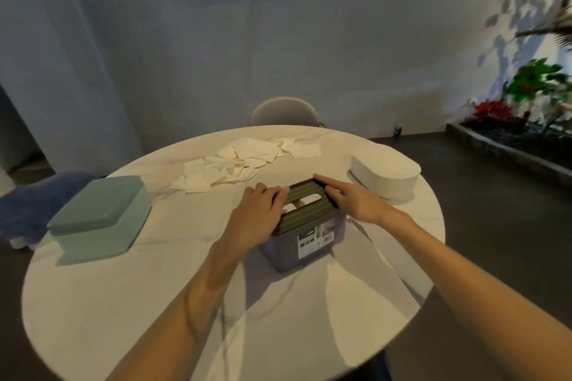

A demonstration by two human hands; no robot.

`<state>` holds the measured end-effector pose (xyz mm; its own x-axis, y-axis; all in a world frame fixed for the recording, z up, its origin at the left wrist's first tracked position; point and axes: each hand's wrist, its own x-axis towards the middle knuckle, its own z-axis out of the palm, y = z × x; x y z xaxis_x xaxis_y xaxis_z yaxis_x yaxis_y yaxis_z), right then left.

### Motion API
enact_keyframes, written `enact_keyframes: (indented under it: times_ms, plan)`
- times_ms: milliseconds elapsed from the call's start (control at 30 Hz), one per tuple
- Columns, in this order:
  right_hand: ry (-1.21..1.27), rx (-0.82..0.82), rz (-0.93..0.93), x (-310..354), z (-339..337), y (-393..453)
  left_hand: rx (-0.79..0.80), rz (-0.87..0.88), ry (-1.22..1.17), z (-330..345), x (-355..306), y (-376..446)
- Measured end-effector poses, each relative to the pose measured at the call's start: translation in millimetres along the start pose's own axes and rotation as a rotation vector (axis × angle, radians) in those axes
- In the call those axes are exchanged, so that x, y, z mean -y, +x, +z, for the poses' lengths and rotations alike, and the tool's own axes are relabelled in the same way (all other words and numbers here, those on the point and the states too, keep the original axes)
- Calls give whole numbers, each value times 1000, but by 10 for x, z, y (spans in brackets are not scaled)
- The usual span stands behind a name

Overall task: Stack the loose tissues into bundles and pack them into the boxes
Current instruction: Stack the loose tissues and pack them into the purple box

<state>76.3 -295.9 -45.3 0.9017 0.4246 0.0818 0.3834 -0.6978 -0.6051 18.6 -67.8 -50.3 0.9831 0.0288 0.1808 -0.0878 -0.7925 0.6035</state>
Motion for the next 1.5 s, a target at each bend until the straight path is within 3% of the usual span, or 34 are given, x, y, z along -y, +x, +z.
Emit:
enact_keyframes:
  times_ms: [100,233,300,367,533,633,733,867,1067,1233,1400,1500]
  plan:
    - [-56,14,53,-113,-124,116,4,123,-97,38,87,5]
    - [-59,-325,55,-240,-256,127,26,219,-430,331,215,-153]
    - [-101,-502,63,-364,-333,122,-23,230,-487,400,166,-169]
    - [-285,-577,148,-555,-444,125,-29,215,-461,480,81,-79]
    - [-540,-264,262,-1039,-386,100,-136,108,-261,791,-178,399]
    - [-671,-310,277,-1222,-252,210,-177,62,-310,971,-333,696]
    - [-506,-411,318,-1300,-236,363,-223,-10,-386,1138,-444,925]
    - [-590,-385,323,-1278,-147,467,-263,-83,-363,1309,-596,1147]
    - [-516,-417,314,-1250,-109,511,-229,-99,-318,1387,-696,1267]
    - [64,-579,257,-914,-204,442,-96,-111,-596,1423,-550,1388]
    - [-40,-484,227,-772,-99,523,-51,-232,-921,1483,-417,1471]
    - [2,-472,240,-719,-102,545,-22,-230,-927,1432,-392,1472]
